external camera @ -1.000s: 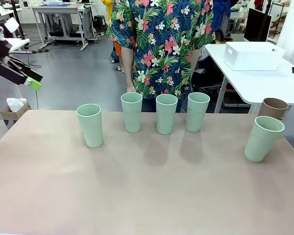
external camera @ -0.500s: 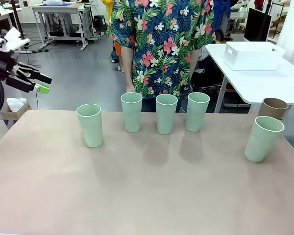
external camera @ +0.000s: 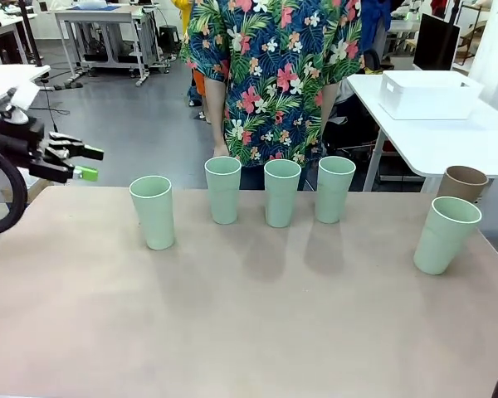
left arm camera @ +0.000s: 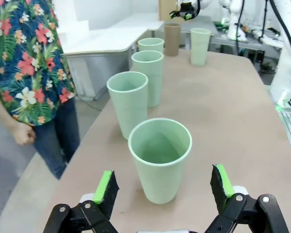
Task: Stack the cups and store them in the basket.
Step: Pick up two Reusable plastic cups , one in each hand.
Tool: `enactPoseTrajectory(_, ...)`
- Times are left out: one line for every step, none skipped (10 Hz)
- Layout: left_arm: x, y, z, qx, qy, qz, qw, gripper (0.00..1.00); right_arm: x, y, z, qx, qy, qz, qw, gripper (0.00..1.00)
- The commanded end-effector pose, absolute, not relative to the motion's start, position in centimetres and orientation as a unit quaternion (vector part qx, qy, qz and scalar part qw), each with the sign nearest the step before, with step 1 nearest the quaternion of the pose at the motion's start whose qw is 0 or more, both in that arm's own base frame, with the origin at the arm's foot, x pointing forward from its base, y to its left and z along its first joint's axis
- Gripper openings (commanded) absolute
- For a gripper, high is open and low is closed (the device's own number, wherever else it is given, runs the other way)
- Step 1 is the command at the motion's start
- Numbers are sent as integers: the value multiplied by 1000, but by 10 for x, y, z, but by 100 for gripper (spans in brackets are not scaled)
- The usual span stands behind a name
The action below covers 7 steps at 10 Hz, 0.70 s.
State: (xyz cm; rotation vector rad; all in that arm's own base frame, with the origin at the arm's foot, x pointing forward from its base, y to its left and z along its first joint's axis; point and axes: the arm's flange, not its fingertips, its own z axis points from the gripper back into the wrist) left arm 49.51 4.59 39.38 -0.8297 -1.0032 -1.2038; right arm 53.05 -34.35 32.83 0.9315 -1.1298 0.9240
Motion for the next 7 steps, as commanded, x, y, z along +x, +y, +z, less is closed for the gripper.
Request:
enactPoseTrajectory(501,45,365,-369,-455,-522,620,100,518,-338,299,390,-523,386,653,100)
enactPoseTrajectory(500,48,352,-361,-467,-513,623,100,514,-340,286,377,-529,381,658,100)
enactPoseTrajectory(500,55,345,-366,-476,-498,626,100,517,-342,281,368,-525,379,667,100)
enactPoseTrajectory(500,46,356,-372,-440,-521,629,100,517,-343,287,401,-505,387,659,100)
enactPoseTrajectory(500,46,356,-372,-440,-521,629,100,517,-343,287,401,-505,387,659,100)
enactPoseTrajectory(500,46,356,-372,-440,-521,629,100,517,-343,287,401,-505,387,659,100)
enactPoseTrajectory(500,46,356,-372,-440,-521,629,100,517,-343,287,401,-505,387,659,100)
